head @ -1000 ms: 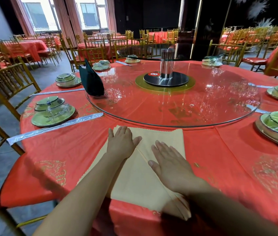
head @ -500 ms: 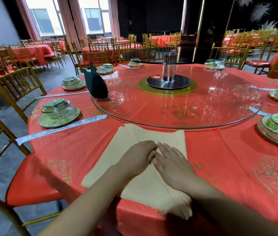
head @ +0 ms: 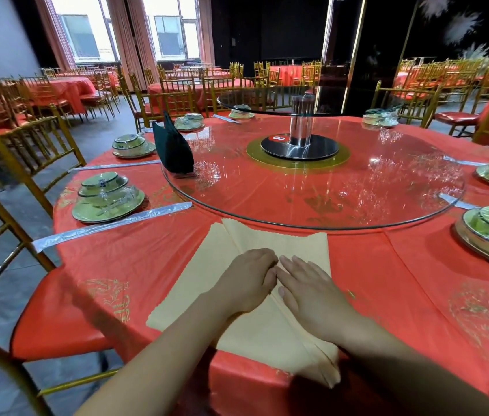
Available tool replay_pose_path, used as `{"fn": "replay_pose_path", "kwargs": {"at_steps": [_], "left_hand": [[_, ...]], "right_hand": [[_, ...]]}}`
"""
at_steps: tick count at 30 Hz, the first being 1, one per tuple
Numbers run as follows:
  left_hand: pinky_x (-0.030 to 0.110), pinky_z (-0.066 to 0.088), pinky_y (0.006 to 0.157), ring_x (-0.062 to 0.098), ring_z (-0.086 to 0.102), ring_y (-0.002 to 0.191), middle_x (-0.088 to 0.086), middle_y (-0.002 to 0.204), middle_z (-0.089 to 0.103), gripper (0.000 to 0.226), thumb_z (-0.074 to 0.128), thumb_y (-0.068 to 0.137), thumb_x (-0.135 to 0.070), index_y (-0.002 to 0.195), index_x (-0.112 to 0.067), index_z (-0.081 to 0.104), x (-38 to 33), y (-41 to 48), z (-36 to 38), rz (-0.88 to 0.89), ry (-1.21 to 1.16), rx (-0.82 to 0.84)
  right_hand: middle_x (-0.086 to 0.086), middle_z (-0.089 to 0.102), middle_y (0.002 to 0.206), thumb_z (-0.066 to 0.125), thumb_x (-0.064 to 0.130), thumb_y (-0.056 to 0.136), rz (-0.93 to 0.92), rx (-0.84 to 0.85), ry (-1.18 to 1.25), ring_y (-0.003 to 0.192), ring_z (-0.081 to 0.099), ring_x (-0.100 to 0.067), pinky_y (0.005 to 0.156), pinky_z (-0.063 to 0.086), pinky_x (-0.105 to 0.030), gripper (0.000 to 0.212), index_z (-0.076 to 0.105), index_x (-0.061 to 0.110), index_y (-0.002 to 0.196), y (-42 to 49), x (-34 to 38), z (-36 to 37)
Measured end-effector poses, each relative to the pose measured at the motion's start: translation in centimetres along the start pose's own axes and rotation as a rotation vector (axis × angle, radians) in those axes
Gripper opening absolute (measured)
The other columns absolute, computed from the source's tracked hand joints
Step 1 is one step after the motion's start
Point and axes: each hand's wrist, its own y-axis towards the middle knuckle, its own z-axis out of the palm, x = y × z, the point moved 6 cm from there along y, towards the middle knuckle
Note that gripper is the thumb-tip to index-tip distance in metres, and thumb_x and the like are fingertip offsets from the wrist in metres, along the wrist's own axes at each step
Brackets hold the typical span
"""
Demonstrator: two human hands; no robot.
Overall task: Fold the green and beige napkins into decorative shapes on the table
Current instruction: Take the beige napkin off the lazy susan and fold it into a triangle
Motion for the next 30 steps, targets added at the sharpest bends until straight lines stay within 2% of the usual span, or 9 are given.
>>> {"fn": "replay_pose_path", "kwargs": {"at_steps": [3,7,10,12,16,21,24,26,30], "left_hand": [[0.037,0.04,0.083,0.027,0.05,0.101,0.007,0.11,0.057,0.074,0.003,0.07,-0.046,0.107,-0.009,0.055,-0.2,1.0,0.3,-0.119,0.111,0.082],[0.039,0.046,0.078,0.031,0.056,0.091,0.008,0.1,0.06,0.062,0.019,0.085,-0.055,0.112,-0.016,0.059,-1.0,0.3,1.7,-0.118,0.286,0.045],[0.036,0.051,0.066,0.029,0.06,0.075,0.006,0.087,0.062,0.06,0.022,0.09,-0.059,0.104,-0.02,0.065,-0.7,0.2,2.3,-0.104,0.39,0.031],[0.037,0.051,0.068,0.03,0.061,0.077,0.007,0.09,0.062,0.056,0.029,0.087,-0.059,0.106,-0.021,0.065,-0.6,0.2,2.3,-0.107,0.377,0.03],[0.043,0.033,0.099,0.034,0.042,0.117,0.012,0.129,0.045,0.094,-0.008,0.073,-0.075,0.135,-0.024,0.042,-1.3,0.0,1.9,-0.163,0.307,0.137],[0.039,0.021,0.106,0.029,0.029,0.126,0.008,0.141,0.031,0.106,-0.021,0.057,-0.073,0.142,-0.029,0.026,-1.4,-0.1,1.8,-0.205,0.319,0.186],[0.04,0.024,0.104,0.03,0.033,0.123,0.01,0.139,0.035,0.108,-0.019,0.061,-0.078,0.141,-0.027,0.031,-1.0,-0.2,2.0,-0.196,0.315,0.164],[0.04,0.025,0.103,0.03,0.034,0.122,0.01,0.138,0.036,0.101,-0.01,0.065,-0.078,0.141,-0.027,0.032,-1.3,-0.2,1.9,-0.196,0.326,0.155],[0.04,0.025,0.103,0.03,0.032,0.124,0.008,0.141,0.033,0.095,-0.009,0.063,-0.069,0.141,-0.029,0.029,-1.2,-0.1,1.9,-0.208,0.365,0.176]], "right_hand": [[-0.001,-0.003,0.158,-0.024,0.066,0.072,0.0,-0.02,0.065,0.145,-0.007,-0.014,0.108,-0.013,-0.022,0.096,0.011,0.021,0.149,-0.2,0.1,-0.4],[-0.004,0.005,0.157,0.025,0.024,0.101,0.071,-0.025,0.324,0.145,0.001,-0.01,0.113,-0.003,-0.018,0.05,0.012,0.013,0.147,0.3,-1.7,-1.3],[-0.005,-0.01,0.157,-0.011,0.078,0.072,0.075,0.072,0.142,0.144,-0.011,-0.011,0.112,-0.01,-0.022,0.102,-0.004,0.011,0.148,1.0,-3.7,-0.5],[-0.003,-0.017,0.156,-0.03,0.087,0.04,0.113,0.095,0.089,0.142,-0.017,-0.011,0.113,-0.013,-0.026,0.132,-0.01,0.011,0.147,1.5,-5.0,-0.3],[-0.004,-0.02,0.155,-0.026,0.089,0.041,0.171,0.141,0.069,0.142,-0.018,-0.012,0.116,-0.012,-0.033,0.132,-0.012,0.012,0.147,2.6,-7.1,-0.7],[-0.005,-0.016,0.156,-0.003,0.064,0.086,0.214,0.148,0.016,0.142,-0.017,-0.012,0.116,-0.013,-0.035,0.081,-0.008,0.012,0.148,2.4,-7.3,-1.3],[-0.004,-0.014,0.156,-0.036,0.07,0.055,0.118,0.054,-0.055,0.143,-0.016,-0.013,0.114,-0.018,-0.033,0.115,-0.004,0.012,0.148,0.5,-4.3,-1.2],[-0.008,-0.003,0.156,-0.042,0.065,0.055,0.103,-0.068,-0.081,0.145,-0.003,-0.016,0.112,-0.02,-0.029,0.121,0.006,0.006,0.148,-1.2,-2.1,-0.8],[-0.016,0.059,0.127,-0.004,0.048,0.096,0.18,-0.152,-0.13,0.119,0.055,-0.024,0.108,0.01,-0.037,0.083,0.061,0.001,0.118,-3.3,-1.1,0.3]]}}
